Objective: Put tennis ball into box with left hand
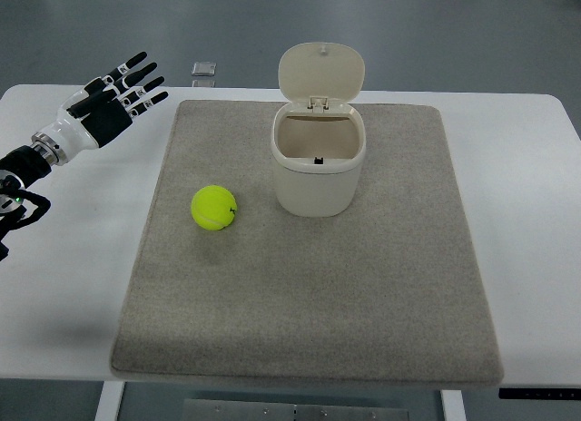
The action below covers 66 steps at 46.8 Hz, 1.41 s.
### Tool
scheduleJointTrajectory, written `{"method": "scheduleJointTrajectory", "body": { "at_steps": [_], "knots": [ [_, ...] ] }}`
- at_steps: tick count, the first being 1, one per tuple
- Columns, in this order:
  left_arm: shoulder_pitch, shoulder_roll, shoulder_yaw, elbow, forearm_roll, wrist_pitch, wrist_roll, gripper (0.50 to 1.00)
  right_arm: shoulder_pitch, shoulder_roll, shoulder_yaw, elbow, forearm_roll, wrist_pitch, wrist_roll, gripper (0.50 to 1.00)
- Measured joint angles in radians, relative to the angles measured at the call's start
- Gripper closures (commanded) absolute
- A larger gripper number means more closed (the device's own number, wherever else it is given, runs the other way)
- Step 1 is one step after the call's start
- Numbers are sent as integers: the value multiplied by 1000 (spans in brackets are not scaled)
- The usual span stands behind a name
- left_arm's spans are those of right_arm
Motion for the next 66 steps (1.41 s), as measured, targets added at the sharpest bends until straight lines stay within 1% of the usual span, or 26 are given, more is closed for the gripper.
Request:
{"method": "scheduleJointTrajectory", "body": {
  "at_steps": [30, 41, 47, 53, 56, 60, 64, 66],
  "knots": [
    [-7, 2, 1, -19, 12, 0, 0, 506, 0, 0, 0, 0, 0, 0, 0, 597],
    [-7, 5, 1, -18, 13, 0, -33, 506, 0, 0, 0, 0, 0, 0, 0, 597],
    [-7, 13, 2, -16, 22, 0, -35, 506, 0, 0, 0, 0, 0, 0, 0, 597],
    [-7, 18, -1, -16, 110, 0, -39, 506, 0, 0, 0, 0, 0, 0, 0, 597],
    [-11, 22, -9, -16, 199, 0, -59, 506, 0, 0, 0, 0, 0, 0, 0, 599],
    [-12, 35, -35, -22, 309, 0, -118, 506, 0, 0, 0, 0, 0, 0, 0, 599],
    [-12, 61, -44, -55, 396, 0, -176, 506, 0, 0, 0, 0, 0, 0, 0, 597],
    [-11, 77, -44, -73, 429, 0, -195, 508, 0, 0, 0, 0, 0, 0, 0, 597]
  ]
}}
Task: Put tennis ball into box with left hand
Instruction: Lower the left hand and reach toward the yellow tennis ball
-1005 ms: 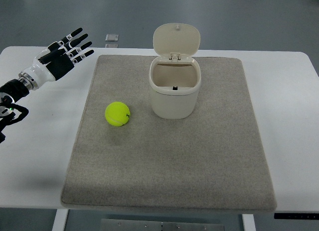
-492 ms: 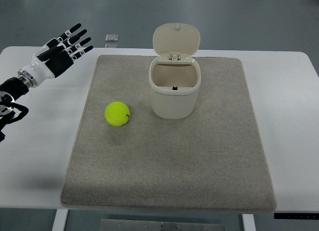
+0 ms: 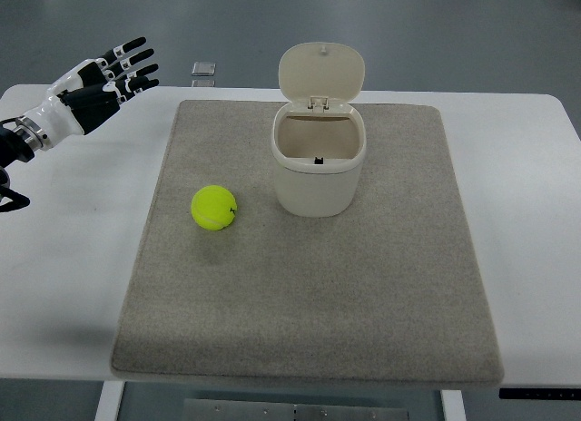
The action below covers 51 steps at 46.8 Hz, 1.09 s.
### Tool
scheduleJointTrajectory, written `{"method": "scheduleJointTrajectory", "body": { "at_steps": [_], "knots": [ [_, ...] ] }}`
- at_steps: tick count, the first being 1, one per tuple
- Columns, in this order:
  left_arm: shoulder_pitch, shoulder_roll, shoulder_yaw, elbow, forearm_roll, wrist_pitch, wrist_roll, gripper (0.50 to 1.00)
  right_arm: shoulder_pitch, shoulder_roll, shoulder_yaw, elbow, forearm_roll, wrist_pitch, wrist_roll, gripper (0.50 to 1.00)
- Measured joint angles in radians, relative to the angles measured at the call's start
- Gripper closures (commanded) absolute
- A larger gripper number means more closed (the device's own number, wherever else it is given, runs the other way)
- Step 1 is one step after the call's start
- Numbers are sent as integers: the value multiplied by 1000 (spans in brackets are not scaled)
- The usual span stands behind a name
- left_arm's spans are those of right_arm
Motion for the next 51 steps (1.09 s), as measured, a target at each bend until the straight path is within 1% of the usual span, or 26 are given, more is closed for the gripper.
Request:
{"method": "scheduleJointTrajectory", "body": {
  "at_steps": [5, 13, 17, 21, 23, 26, 29, 31, 36, 47, 51],
  "knots": [
    [4, 45, 5, -55, 104, 0, -29, 508, 0, 0, 0, 0, 0, 0, 0, 599],
    [9, 125, 4, -168, 341, 0, -33, 512, 0, 0, 0, 0, 0, 0, 0, 597],
    [18, 148, 6, -212, 425, 0, -43, 512, 0, 0, 0, 0, 0, 0, 0, 597],
    [27, 153, 10, -231, 503, 4, -50, 512, 0, 0, 0, 0, 0, 0, 0, 597],
    [28, 156, 10, -242, 554, 27, -52, 512, 0, 0, 0, 0, 0, 0, 0, 599],
    [30, 177, 12, -285, 649, 83, -64, 512, 0, 0, 0, 0, 0, 0, 0, 597],
    [38, 205, 13, -342, 739, 133, -89, 510, 0, 0, 0, 0, 0, 0, 0, 599],
    [45, 219, 14, -375, 791, 151, -110, 510, 0, 0, 0, 0, 0, 0, 0, 599],
    [46, 215, 9, -384, 884, 157, -140, 510, 0, 0, 0, 0, 0, 0, 0, 597],
    [31, 209, 14, -385, 937, 159, -144, 508, 0, 0, 0, 0, 0, 0, 0, 599],
    [31, 215, 23, -405, 958, 158, -159, 510, 0, 0, 0, 0, 0, 0, 0, 597]
  ]
}}
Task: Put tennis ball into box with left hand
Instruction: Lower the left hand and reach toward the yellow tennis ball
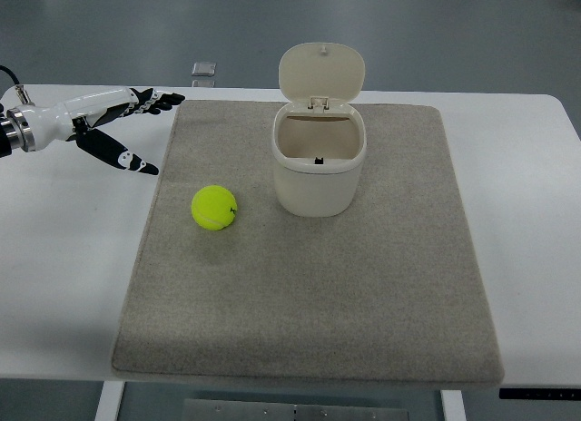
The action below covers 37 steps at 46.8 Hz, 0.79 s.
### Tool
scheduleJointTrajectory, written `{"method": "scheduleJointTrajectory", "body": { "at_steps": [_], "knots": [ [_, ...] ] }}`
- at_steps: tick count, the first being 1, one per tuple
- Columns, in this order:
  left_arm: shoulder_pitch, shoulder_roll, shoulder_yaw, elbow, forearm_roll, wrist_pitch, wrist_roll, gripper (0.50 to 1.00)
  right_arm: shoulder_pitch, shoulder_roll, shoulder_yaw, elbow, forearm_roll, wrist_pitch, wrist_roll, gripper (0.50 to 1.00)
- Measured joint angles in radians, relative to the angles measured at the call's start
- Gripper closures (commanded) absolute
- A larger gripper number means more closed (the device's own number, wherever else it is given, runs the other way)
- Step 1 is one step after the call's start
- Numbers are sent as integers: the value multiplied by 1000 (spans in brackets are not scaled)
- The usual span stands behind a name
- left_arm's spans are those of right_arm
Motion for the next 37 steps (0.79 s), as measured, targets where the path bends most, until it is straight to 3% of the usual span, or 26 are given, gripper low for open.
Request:
{"method": "scheduleJointTrajectory", "body": {
  "at_steps": [5, 16, 37],
  "knots": [
    [-3, 32, 29, -79, 76, -1, -33, 510, 0, 0, 0, 0, 0, 0, 0, 599],
    [-20, 67, 64, -205, 208, 0, -38, 512, 0, 0, 0, 0, 0, 0, 0, 599],
    [-69, -19, 153, -239, 535, 15, -33, 519, 0, 0, 0, 0, 0, 0, 0, 597]
  ]
}}
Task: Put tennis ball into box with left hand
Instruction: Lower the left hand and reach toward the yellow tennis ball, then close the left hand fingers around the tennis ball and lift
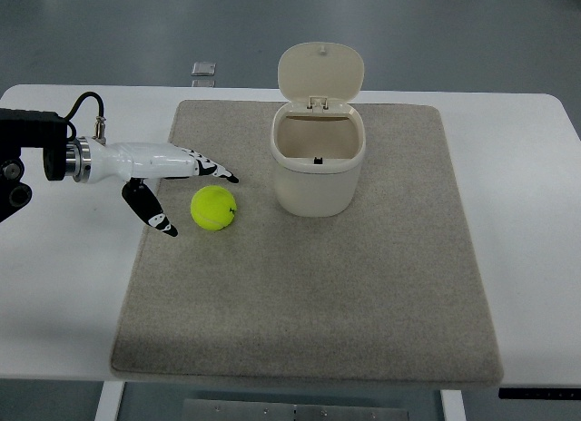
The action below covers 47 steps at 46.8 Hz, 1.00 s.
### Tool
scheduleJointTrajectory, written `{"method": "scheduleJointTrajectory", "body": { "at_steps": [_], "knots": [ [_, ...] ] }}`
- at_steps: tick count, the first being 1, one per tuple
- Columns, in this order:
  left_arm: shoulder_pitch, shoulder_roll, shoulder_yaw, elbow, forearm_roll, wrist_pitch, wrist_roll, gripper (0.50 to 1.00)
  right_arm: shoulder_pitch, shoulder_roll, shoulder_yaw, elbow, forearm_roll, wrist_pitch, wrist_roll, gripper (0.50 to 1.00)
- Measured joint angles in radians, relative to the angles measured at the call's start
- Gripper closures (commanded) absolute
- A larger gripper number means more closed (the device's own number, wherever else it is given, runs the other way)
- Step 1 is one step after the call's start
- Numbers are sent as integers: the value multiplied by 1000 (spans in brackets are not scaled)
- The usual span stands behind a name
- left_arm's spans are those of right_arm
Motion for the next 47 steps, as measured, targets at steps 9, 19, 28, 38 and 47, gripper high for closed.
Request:
{"method": "scheduleJointTrajectory", "body": {
  "at_steps": [9, 19, 28, 38, 47],
  "knots": [
    [1, -70, 0, 23, 81, 3, 6, 525, 0, 0, 0, 0, 0, 0, 0, 599],
    [0, -128, 0, 73, 146, 41, 11, 527, 0, 0, 0, 0, 0, 0, 0, 597],
    [-6, -141, 0, 83, 218, 45, 12, 566, 0, 0, 0, 0, 0, 0, 0, 599],
    [-8, -142, 0, 81, 222, 45, 11, 707, 0, 0, 0, 0, 0, 0, 0, 599],
    [-11, -141, 0, 76, 222, 45, 11, 887, 0, 0, 0, 0, 0, 0, 0, 597]
  ]
}}
